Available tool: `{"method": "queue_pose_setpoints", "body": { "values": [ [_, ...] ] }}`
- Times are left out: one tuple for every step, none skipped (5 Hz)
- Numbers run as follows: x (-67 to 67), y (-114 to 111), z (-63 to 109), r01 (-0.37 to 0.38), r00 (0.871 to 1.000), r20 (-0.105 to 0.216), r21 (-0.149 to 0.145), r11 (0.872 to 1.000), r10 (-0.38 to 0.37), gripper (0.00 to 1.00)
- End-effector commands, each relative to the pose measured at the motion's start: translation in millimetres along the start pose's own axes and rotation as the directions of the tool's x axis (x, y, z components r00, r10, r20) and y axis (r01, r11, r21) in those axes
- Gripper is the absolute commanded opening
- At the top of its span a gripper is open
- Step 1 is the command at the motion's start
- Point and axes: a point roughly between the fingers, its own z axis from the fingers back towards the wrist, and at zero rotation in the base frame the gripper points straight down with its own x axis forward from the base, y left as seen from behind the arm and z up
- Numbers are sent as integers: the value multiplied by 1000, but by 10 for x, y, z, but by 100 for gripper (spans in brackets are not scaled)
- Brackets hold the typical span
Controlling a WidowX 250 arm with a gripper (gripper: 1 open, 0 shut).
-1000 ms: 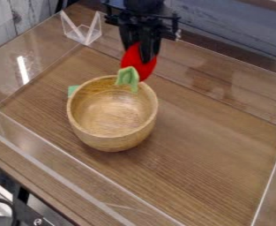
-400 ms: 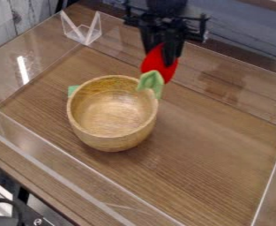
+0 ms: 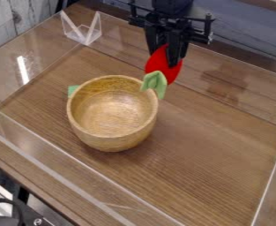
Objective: Move the red object to the left side of the table
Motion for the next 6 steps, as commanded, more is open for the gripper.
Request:
{"method": "queue_pose_setpoints", "body": {
  "values": [
    [187,129,161,-57,996,62,1,998,57,0],
    [251,200,164,-102,993,64,2,995,101,0],
    [306,243,159,-141,988,64,3,990,140,0],
    [268,232,216,-134,989,63,2,991,134,0],
    [221,550,286,-210,975,77,15,978,209,0],
    [214,974,291,-268,961,80,33,963,264,0]
  ]
}}
